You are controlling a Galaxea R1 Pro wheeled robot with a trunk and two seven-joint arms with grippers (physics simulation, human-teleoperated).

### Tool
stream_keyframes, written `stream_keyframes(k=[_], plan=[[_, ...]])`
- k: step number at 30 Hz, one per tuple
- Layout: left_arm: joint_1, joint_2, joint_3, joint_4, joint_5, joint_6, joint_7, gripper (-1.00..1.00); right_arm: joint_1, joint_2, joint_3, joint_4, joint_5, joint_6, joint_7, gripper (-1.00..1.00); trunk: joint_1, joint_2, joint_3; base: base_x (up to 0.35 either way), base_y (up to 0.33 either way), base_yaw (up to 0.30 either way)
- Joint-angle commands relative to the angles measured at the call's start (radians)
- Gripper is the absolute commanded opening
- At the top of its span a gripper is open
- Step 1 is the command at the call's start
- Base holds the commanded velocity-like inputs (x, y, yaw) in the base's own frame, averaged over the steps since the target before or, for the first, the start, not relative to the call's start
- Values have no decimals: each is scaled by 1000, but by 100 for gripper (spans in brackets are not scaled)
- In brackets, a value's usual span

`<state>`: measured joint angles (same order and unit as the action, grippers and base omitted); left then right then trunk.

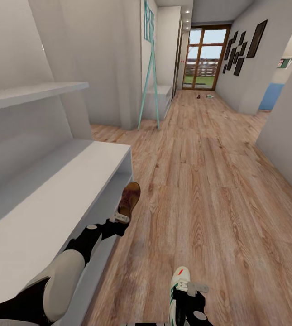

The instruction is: Pick up the two gym shoes and the two sandals from the corridor floor and place them onto the hallstand (shoe rack) in the corridor, making sure they are on the rack and not on the floor. Arrange them so the two gym shoes are next to each other and the two sandals are next to each other.

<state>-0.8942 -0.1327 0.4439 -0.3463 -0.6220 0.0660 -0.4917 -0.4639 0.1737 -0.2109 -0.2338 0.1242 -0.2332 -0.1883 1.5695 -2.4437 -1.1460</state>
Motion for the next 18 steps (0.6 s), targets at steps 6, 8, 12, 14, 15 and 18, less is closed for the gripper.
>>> stream_keyframes(k=[6, 8, 12, 14, 15, 18], plan=[[-18, -5, 9, -3, -4, 47, -8, -100, -1, 1, -8, 1, -3, -3, -2, 100, 19, -35, -17, 0, 0, 0], [-25, -6, 9, -3, -4, 51, -8, -100, -1, 1, -8, 1, -6, -3, -2, 100, 27, -49, -25, 0, 0, 0], [-31, -11, 9, -3, -4, 53, -8, -100, -1, 1, -9, 1, -7, -3, -2, 100, 32, -57, -45, 0, 0, 0], [-37, -15, 9, -3, -4, 53, -8, -100, -1, 1, -9, 1, -7, -3, -2, 100, 33, -57, -56, 0, 0, 0], [-40, -17, 9, -3, -4, 53, -8, -100, -1, 1, -10, 1, -8, -3, -2, 100, 33, -58, -62, 0, 0, 0], [-46, -22, 9, -3, -4, 54, -8, -100, -1, 1, -10, 1, -8, -3, -2, 100, 35, -58, -78, 0, 0, 0]])
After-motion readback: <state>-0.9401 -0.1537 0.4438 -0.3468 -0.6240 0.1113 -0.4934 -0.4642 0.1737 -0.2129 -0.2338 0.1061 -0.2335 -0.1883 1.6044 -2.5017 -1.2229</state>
